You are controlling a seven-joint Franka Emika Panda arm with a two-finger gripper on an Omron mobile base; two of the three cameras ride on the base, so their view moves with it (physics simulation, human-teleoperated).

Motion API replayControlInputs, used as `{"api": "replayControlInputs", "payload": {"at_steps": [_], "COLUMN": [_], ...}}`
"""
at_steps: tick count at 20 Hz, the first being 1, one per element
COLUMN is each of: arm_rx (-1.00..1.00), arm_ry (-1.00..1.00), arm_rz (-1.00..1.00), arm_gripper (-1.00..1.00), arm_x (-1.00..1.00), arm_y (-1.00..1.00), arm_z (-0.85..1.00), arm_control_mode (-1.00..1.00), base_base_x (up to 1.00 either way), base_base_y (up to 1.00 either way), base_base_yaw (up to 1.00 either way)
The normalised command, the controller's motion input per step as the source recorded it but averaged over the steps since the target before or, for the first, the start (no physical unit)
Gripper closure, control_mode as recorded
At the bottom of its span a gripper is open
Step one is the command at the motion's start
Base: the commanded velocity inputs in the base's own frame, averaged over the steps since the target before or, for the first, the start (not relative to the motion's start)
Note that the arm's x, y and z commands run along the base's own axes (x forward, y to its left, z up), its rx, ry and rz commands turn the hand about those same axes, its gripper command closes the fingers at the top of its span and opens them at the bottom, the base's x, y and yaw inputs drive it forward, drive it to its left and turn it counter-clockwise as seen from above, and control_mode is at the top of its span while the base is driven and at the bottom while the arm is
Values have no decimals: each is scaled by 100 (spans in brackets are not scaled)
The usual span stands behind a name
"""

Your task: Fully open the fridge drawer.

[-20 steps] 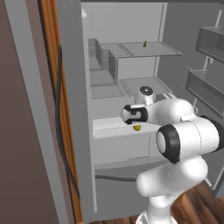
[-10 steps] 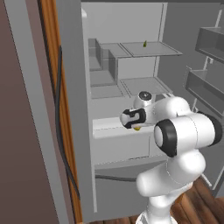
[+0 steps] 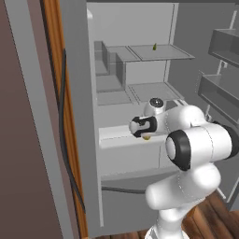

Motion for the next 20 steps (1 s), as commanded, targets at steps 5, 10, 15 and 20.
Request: {"api": "replayControlInputs", "payload": {"at_steps": [5,10,15,20], "arm_rx": [3,0,0,2], "arm_ry": [3,4,3,1], "arm_rz": [0,0,0,0], "arm_gripper": [-100,-100,-100,-100], "arm_x": [-97,-100,-100,-100], "arm_y": [-14,-13,-15,-17], "arm_z": [-37,-35,-31,-17], "arm_control_mode": [-100,-100,-100,-100], "base_base_x": [0,0,0,0], "base_base_y": [0,0,0,0], "base_base_yaw": [0,0,0,0]}}
